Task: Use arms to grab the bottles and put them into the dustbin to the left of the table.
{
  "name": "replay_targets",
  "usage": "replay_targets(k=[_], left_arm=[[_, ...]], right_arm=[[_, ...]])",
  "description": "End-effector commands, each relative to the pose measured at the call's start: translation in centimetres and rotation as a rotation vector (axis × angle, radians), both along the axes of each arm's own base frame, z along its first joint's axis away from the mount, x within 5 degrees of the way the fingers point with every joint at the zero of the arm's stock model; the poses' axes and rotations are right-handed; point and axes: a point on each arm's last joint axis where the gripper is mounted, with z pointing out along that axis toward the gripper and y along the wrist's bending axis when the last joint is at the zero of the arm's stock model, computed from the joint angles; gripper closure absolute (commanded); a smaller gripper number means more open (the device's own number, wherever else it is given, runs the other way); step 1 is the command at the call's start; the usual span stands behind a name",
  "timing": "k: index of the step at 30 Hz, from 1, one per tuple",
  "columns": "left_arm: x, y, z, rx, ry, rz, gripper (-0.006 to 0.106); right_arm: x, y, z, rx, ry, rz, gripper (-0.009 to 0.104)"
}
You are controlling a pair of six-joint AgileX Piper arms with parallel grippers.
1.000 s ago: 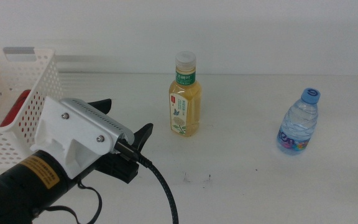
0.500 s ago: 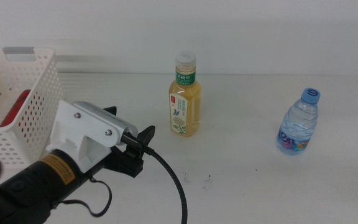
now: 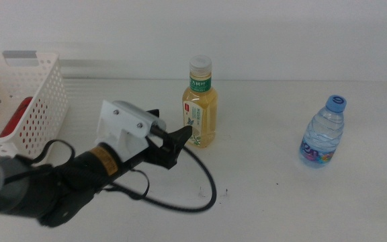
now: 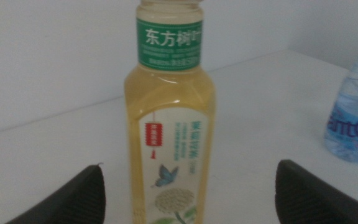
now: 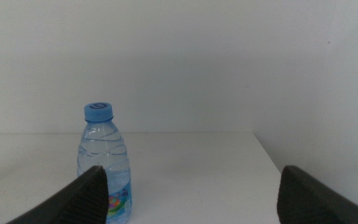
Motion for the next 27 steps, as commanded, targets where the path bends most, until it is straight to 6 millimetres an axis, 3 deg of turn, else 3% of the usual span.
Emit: replay_targets(k=[1, 11, 27], left_arm=[[1.2, -0.6, -0.2, -0.02, 0.01, -0.003, 0.007], [4.7, -1.8, -1.2, -0.003, 0.024, 0.004, 0.007], [7.7, -4.3, -2.9, 0.018, 0.057, -0.017, 0.007]], right_arm=[[0.0, 0.0, 0.0, -0.008, -0.008, -0.008, 0.007], [0.0, 0.0, 0.0, -0.008, -0.008, -0.008, 0.007], [0.0, 0.0, 0.0, -0.008, -0.008, -0.008, 0.007]])
